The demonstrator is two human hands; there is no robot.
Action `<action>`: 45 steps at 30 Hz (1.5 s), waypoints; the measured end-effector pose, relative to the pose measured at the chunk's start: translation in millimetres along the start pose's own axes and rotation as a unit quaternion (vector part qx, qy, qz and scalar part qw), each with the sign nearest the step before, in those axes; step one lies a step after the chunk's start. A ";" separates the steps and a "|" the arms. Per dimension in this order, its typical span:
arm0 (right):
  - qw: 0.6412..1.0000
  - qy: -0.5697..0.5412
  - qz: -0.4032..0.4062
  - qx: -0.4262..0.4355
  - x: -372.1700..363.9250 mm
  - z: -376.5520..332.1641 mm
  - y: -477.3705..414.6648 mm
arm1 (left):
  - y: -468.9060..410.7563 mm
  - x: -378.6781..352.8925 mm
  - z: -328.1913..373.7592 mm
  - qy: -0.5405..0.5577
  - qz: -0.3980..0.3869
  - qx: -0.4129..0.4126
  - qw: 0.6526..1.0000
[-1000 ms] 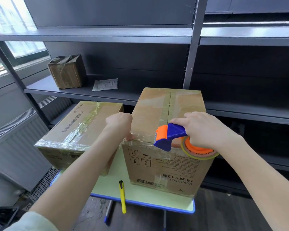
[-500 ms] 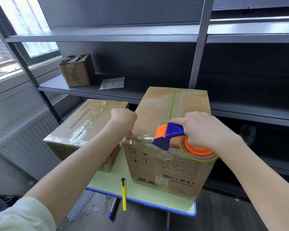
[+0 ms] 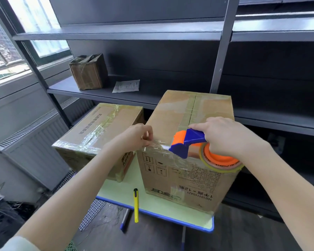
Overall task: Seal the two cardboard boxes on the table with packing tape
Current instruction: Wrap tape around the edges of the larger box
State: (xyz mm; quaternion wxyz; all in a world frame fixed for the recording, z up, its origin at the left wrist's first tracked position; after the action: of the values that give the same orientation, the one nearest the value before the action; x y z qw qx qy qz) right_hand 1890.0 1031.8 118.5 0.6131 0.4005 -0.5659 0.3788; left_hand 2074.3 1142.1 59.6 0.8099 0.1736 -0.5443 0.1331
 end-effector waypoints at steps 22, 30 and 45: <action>0.997 0.071 0.041 0.007 1.1 -3.0 2.3 | 1.1 -32.0 37.0 -0.027 0.233 0.025 0.972; 0.998 0.020 0.064 0.019 -1.2 2.9 1.7 | 4.8 -42.0 25.4 0.051 0.256 0.015 0.965; 0.998 0.049 0.041 0.027 -5.5 42.3 34.2 | 3.6 -39.2 39.7 0.016 0.221 0.068 0.973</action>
State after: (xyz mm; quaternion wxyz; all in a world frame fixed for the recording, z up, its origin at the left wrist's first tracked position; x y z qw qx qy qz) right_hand 1841.8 1006.2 116.8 0.6133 0.3741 -0.5406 0.4379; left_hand 2025.1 1127.4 37.5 0.7552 0.1015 -0.5461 0.3481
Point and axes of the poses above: each hand's wrist, its own y-axis away from the middle knuckle, its own x-axis out of the back of the hand, z = x × y, the point moved 5 cm from there along -y, towards the middle knuckle, and after that the axes turned 5 degrees about -z, right-handed, at the moved point
